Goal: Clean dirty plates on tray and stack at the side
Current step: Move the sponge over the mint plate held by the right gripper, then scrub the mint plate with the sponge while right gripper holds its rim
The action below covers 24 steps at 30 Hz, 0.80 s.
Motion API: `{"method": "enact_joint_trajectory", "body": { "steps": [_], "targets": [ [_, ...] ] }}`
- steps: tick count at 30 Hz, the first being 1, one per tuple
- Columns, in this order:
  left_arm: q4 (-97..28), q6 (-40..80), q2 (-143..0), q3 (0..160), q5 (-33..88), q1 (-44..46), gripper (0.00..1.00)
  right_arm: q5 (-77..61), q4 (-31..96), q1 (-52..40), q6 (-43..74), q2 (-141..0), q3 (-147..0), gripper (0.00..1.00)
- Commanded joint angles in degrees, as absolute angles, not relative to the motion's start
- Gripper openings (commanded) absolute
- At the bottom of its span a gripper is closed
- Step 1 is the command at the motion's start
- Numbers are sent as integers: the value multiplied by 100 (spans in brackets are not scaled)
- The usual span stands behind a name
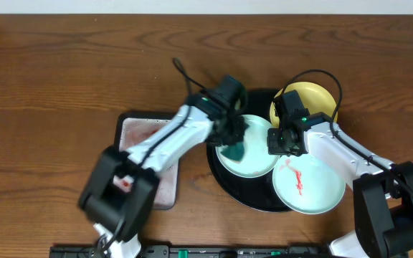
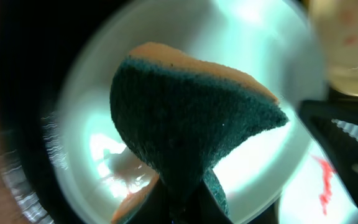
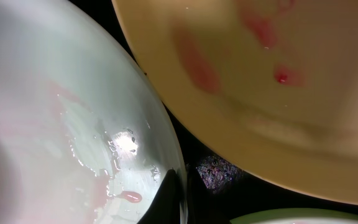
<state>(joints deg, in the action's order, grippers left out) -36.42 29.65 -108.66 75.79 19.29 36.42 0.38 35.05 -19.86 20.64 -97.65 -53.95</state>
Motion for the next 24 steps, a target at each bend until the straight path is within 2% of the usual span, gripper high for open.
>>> {"method": "enact_joint_trajectory", "body": {
  "steps": [1, 5, 9, 15, 19, 22, 24],
  "targets": [
    [-3328, 3251, -11319, 7714, 2220, 3865, 7, 178, 3518, -2043, 1920, -9686, -5443, 1],
    [-2939, 3356, -11767, 7714, 2423, 4106, 7, 165, 3514, -2043, 1920, -9686, -5443, 1],
    [-3142, 3304, -11983, 7714, 2176, 4130, 7, 117, 3518, -2056, 1839, -9686, -5443, 1],
    [-4436, 3155, -11760, 7811, -646, 4034, 7, 104, 3605, -2084, 1658, -9688, -5443, 1],
    [-4858, 3155, -11598, 7830, -1669, 4029, 7, 102, 3601, -2084, 1664, -9686, -5443, 1],
    [-4731, 3159, -11594, 7828, -1636, 4032, 7, 104, 3601, -2084, 1662, -9688, -5443, 1],
    [-4460, 3159, -11594, 7824, -1083, 4032, 7, 102, 3601, -2084, 1616, -9688, -5443, 1]
  ]
}}
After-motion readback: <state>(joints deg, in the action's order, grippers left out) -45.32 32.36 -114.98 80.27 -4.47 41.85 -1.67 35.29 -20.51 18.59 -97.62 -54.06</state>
